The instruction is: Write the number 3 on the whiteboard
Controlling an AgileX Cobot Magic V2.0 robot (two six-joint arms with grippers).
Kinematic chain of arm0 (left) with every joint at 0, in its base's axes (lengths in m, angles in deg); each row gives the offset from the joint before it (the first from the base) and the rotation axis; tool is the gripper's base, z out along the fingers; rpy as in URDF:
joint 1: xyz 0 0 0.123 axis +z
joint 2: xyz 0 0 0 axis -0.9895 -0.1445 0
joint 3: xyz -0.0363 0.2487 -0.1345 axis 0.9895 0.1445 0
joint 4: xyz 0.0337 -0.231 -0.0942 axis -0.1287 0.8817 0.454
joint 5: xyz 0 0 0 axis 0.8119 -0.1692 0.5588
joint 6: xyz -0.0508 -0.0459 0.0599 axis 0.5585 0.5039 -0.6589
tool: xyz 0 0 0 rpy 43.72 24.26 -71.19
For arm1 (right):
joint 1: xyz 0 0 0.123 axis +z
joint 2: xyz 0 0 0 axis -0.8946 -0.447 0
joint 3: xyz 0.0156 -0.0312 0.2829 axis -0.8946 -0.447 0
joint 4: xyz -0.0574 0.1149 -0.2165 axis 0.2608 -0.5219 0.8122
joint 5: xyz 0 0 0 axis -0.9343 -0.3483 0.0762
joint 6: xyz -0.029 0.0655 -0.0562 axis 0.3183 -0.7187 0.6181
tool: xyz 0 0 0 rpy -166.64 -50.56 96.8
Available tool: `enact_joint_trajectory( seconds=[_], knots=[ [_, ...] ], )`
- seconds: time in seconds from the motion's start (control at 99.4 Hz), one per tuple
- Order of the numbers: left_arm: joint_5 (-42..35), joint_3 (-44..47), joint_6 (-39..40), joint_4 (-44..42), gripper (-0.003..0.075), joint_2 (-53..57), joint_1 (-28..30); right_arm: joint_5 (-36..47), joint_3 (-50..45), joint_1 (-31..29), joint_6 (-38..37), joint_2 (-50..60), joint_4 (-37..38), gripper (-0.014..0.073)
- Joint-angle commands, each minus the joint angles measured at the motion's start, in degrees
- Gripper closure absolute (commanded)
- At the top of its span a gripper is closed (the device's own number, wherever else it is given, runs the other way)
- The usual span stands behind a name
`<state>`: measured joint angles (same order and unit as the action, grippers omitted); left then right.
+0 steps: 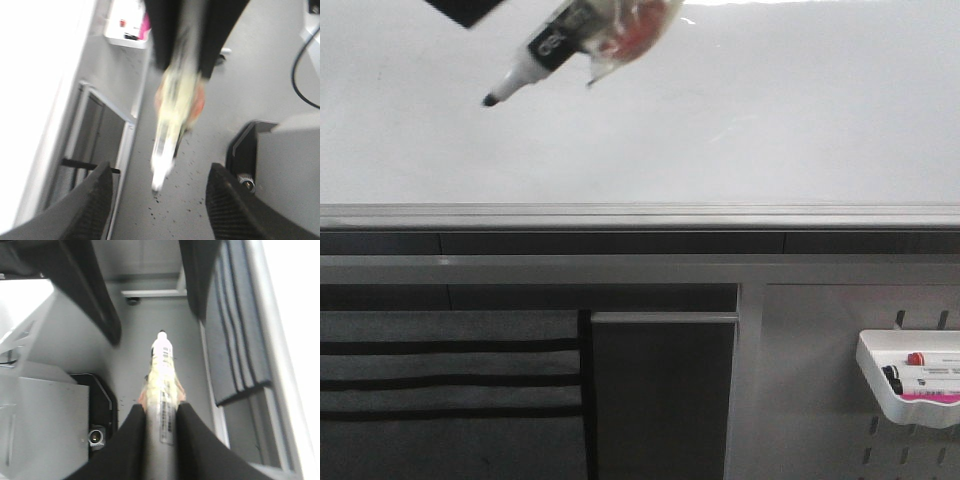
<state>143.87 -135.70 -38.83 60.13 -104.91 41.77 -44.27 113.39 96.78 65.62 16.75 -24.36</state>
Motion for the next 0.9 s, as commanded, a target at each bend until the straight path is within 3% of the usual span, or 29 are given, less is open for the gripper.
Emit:
enact_joint_trajectory(
  seconds=[0.0, 0.111, 0.332, 0.523, 0.684, 0.785, 0.885],
  knots=[
    [-3.3, -1.3, 1.9, 1.9, 0.0311, 4.3, 3.2, 2.8, 2.0, 0.0, -6.8, 4.4, 4.2, 0.0545],
    [-6.3, 1.5, 4.6, 2.2, 0.0311, 8.7, 7.6, 3.6, 0.0, -2.7, -18.2, 7.8, 12.4, 0.0545],
    [-16.5, 12.3, 9.9, 2.2, 0.0311, 20.1, 14.7, 14.5, -12.6, -15.6, -33.1, 17.1, 12.8, 0.0545],
    [-25.2, 21.8, 11.8, 3.2, 0.0312, 26.7, 17.1, 22.5, -21.9, -19.2, -34.0, 23.2, 9.6, 0.0545],
    [-27.4, 24.3, 11.8, 3.2, 0.0312, 26.9, 17.1, 21.5, -24.1, -19.2, -34.0, 23.8, 8.4, 0.0545],
    [-27.4, 24.3, 11.8, 3.2, 0.0312, 26.9, 17.1, 20.7, -20.0, -19.2, -33.8, 20.5, 5.5, 0.0545],
    [-27.4, 24.3, 11.8, 3.2, 0.0312, 26.9, 17.1, 13.4, -12.6, -19.3, -33.8, 15.4, 5.4, 0.0545]
  ],
)
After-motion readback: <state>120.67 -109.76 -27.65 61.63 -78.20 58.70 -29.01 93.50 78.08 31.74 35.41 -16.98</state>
